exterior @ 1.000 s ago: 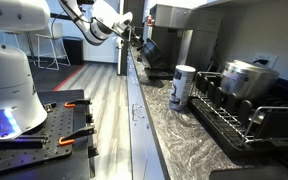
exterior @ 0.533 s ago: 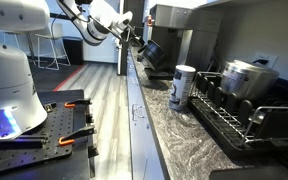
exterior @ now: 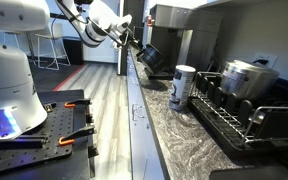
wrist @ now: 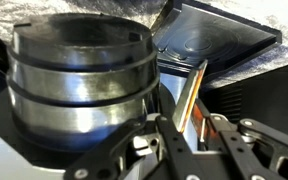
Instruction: Pick up the coffee cup and put it on the counter
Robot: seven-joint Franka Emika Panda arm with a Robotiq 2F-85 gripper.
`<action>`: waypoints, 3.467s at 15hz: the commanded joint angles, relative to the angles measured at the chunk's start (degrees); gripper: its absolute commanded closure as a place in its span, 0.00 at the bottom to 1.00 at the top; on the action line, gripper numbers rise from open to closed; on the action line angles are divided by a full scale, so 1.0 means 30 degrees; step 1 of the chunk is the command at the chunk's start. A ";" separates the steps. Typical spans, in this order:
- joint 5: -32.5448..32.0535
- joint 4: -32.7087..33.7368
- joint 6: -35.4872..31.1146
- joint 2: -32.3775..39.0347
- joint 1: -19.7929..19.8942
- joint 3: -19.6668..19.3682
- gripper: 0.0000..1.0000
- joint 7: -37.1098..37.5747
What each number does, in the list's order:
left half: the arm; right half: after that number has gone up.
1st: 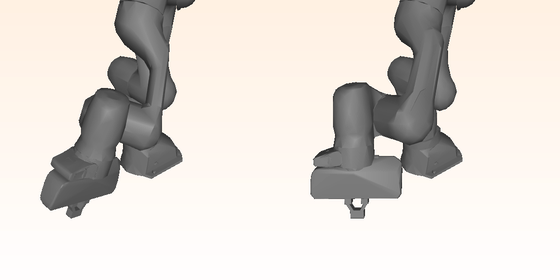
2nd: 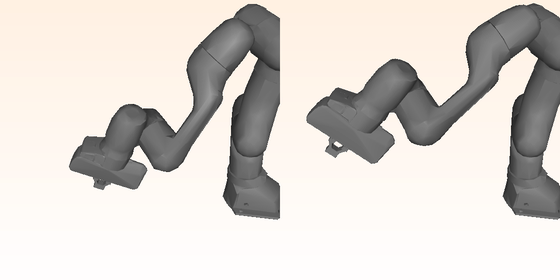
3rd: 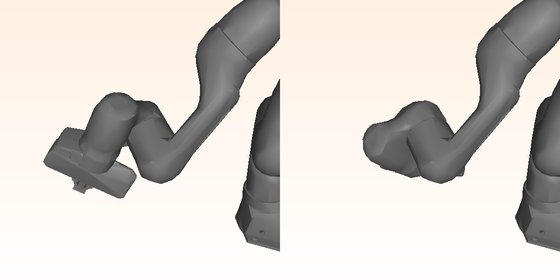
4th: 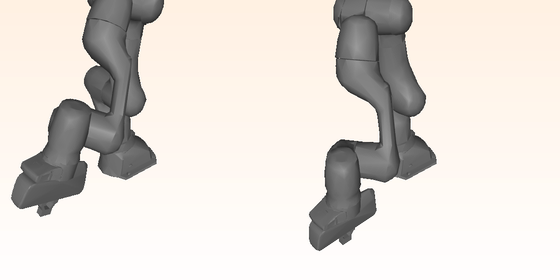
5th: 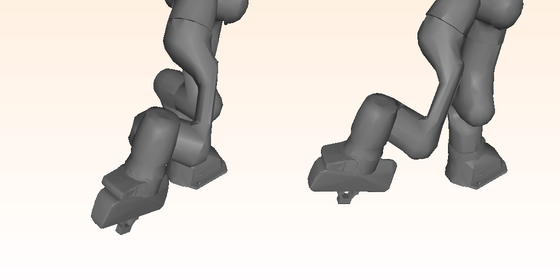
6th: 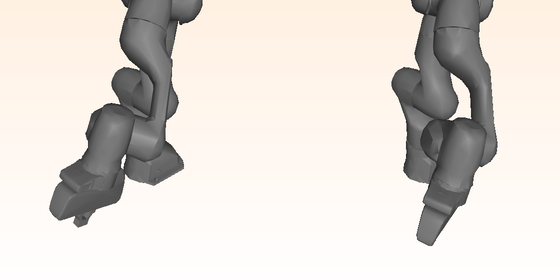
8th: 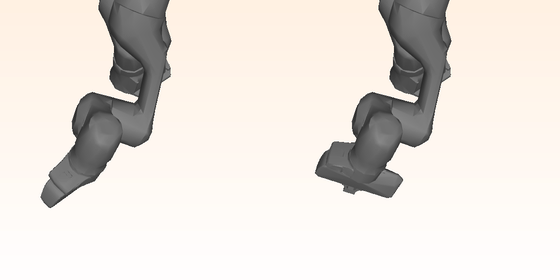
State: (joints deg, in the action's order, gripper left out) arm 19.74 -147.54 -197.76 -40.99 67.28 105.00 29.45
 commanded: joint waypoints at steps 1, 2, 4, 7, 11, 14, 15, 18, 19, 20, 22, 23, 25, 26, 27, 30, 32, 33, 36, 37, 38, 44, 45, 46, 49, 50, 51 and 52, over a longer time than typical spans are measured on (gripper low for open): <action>0.0122 -0.0002 0.0043 0.0130 0.0081 0.0225 0.72 -0.0088; 0.0113 -0.0007 0.0045 0.0218 0.0156 0.0347 0.72 -0.0079; 0.0108 -0.0012 0.0045 0.0314 0.0183 0.0363 0.72 -0.0075; 0.0105 -0.0015 0.0046 0.0389 0.0188 0.0361 0.72 -0.0073; 0.1219 -0.0096 -0.0239 -0.0766 -0.0062 0.0654 0.93 0.0799; 0.3001 -0.0127 -0.0211 -0.2351 -0.1003 0.0525 0.93 0.1732; 0.3574 -0.0170 -0.0209 -0.3027 -0.1281 0.0533 0.93 0.2135; 0.4756 -0.0348 -0.0207 -0.4639 -0.1685 0.0870 0.93 0.3250; 0.5115 -0.0432 -0.0196 -0.5115 -0.1746 0.1032 0.93 0.3671; 0.5409 -0.0598 -0.0185 -0.5484 -0.1745 0.1209 0.93 0.4045; 0.5997 -0.0914 -0.0191 -0.6251 -0.1693 0.1603 0.93 0.4872; 0.6236 -0.1103 -0.0182 -0.6616 -0.1687 0.1786 0.93 0.5295; 0.6688 -0.1428 -0.0193 -0.7343 -0.1623 0.2154 0.93 0.6086; 0.6840 -0.1547 -0.0187 -0.7719 -0.1610 0.2323 0.93 0.6515; 0.6988 -0.1661 -0.0199 -0.8041 -0.1517 0.2503 0.93 0.6904; 0.7286 -0.1666 -0.0192 -0.9100 -0.1238 0.2949 0.93 0.8087; 0.7233 -0.1480 -0.0184 -0.9783 -0.0830 0.3215 0.93 0.8725; 0.7144 -0.1344 -0.0198 -1.0077 -0.0522 0.3324 0.93 0.9048; 0.6944 -0.0931 -0.0174 -1.0950 0.0116 0.3440 0.93 0.9698; 0.6888 -0.0723 -0.0176 -1.1229 0.0333 0.3462 0.93 0.9832; 0.6851 -0.0498 -0.0182 -1.1525 0.0521 0.3473 0.93 0.9908; 0.6744 0.1392 -0.0180 -1.3300 0.1686 0.3315 0.93 0.9906; 0.6686 0.1688 -0.0186 -1.3491 0.1865 0.3210 0.93 0.9802; 0.6722 0.1931 -0.0169 -1.3755 0.2009 0.3176 0.93 0.9787; 0.6724 0.2684 -0.0182 -1.4339 0.2461 0.3285 0.93 0.9750; 0.6724 0.2916 -0.0185 -1.4469 0.2600 0.3349 0.93 0.9761; 0.6718 0.3171 -0.0185 -1.4606 0.2774 0.3445 0.93 0.9779; 0.6717 0.3413 -0.0165 -1.4748 0.2931 0.3542 0.93 0.9793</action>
State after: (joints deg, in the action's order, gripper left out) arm 40.38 -139.71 -197.77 -83.17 74.34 115.39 57.97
